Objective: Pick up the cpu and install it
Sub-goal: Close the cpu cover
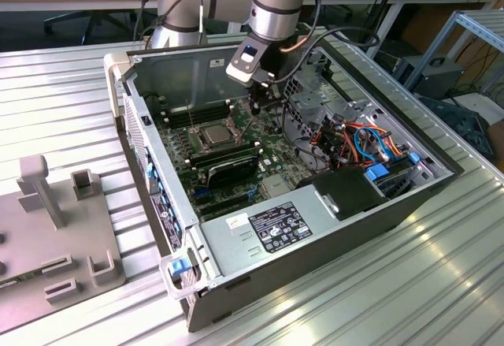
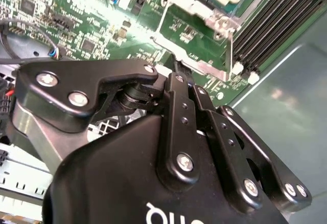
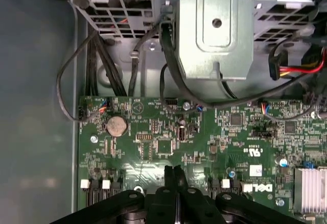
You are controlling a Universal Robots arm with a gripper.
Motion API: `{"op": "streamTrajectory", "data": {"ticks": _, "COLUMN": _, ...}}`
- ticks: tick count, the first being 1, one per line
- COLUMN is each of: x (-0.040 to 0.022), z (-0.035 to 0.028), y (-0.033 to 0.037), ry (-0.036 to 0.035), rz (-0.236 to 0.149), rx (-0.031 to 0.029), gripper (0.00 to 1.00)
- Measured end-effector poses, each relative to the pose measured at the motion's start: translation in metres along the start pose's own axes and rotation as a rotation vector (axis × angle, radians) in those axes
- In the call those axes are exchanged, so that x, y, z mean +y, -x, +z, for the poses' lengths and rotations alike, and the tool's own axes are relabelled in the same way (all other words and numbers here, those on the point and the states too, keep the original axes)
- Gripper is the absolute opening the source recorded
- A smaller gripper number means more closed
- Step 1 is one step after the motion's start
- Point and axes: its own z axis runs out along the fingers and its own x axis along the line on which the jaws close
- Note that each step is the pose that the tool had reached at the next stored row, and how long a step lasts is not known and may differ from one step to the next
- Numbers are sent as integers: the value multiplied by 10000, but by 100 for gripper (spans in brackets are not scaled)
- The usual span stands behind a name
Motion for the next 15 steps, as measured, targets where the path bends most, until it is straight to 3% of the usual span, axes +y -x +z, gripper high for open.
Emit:
{"op": "streamTrajectory", "data": {"ticks": 3, "x": -58, "z": -3, "y": -1, "ry": 17, "rz": 0, "rx": -1, "gripper": 11}}
{"op": "streamTrajectory", "data": {"ticks": 10, "x": -82, "z": -4, "y": -1, "ry": 21, "rz": 0, "rx": 0, "gripper": 11}}
{"op": "streamTrajectory", "data": {"ticks": 15, "x": -164, "z": -7, "y": -2, "ry": 46, "rz": 0, "rx": 1, "gripper": 11}}
